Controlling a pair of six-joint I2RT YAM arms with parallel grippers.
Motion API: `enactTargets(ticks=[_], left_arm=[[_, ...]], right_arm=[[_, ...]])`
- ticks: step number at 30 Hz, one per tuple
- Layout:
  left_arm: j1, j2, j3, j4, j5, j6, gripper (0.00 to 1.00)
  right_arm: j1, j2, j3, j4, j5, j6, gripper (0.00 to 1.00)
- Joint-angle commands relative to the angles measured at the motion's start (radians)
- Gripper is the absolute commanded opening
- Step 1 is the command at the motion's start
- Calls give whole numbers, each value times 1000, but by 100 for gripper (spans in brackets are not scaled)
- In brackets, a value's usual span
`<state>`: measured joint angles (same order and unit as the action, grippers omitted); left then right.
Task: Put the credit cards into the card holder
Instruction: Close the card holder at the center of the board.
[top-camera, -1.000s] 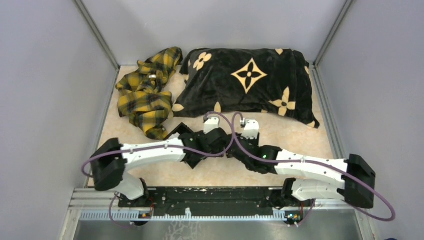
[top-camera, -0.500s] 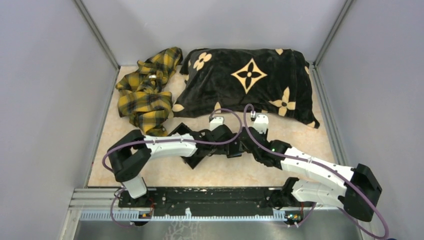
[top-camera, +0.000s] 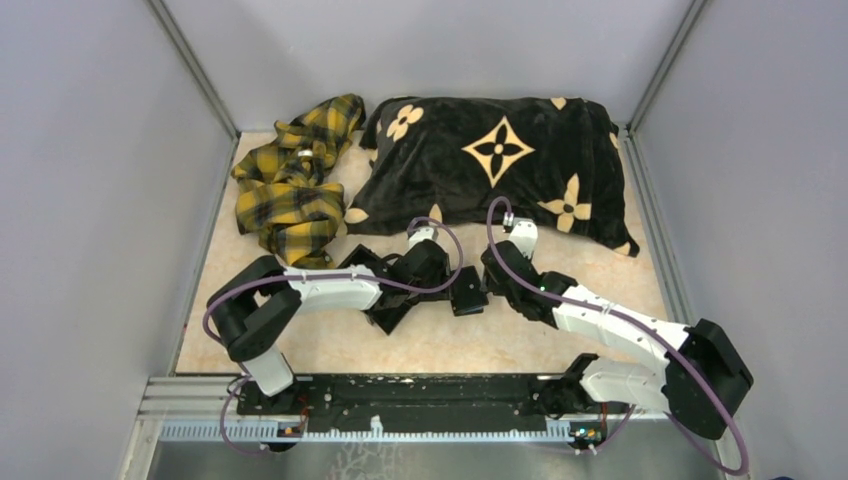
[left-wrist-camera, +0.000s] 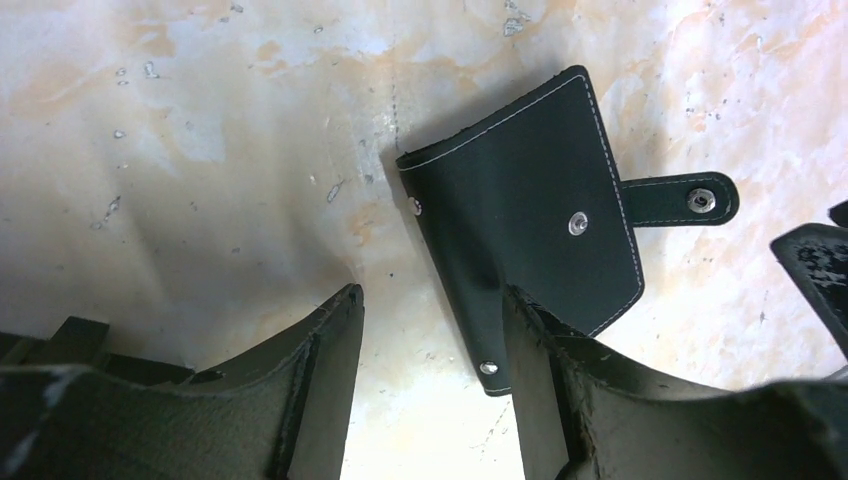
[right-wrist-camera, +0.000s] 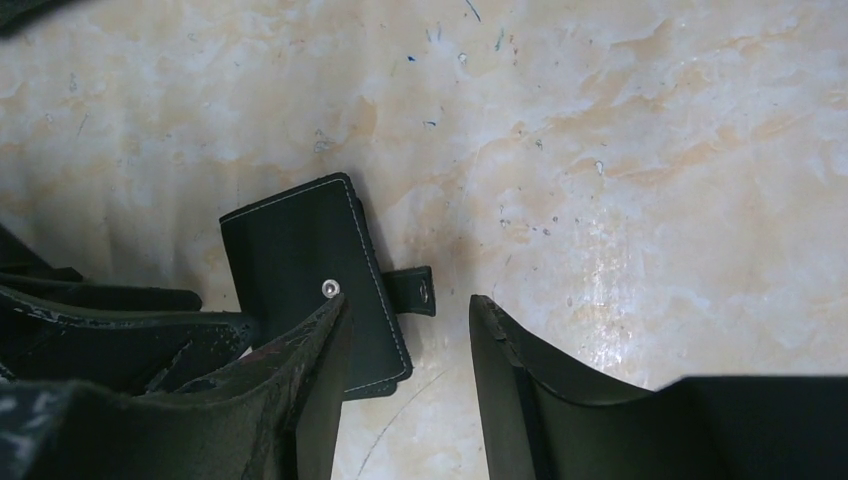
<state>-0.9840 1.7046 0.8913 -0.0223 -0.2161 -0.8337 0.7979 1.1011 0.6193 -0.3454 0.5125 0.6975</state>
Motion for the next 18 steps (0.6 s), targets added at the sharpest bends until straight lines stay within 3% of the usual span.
enactTargets(ticks=[1, 18], left_arm=[[11, 21, -10, 46, 58, 19, 60], [16, 37, -25, 61, 85, 7, 59]], right_arm=[[-30, 11, -23, 87, -34, -17, 46], [-111, 52, -103, 247, -150, -22, 27]])
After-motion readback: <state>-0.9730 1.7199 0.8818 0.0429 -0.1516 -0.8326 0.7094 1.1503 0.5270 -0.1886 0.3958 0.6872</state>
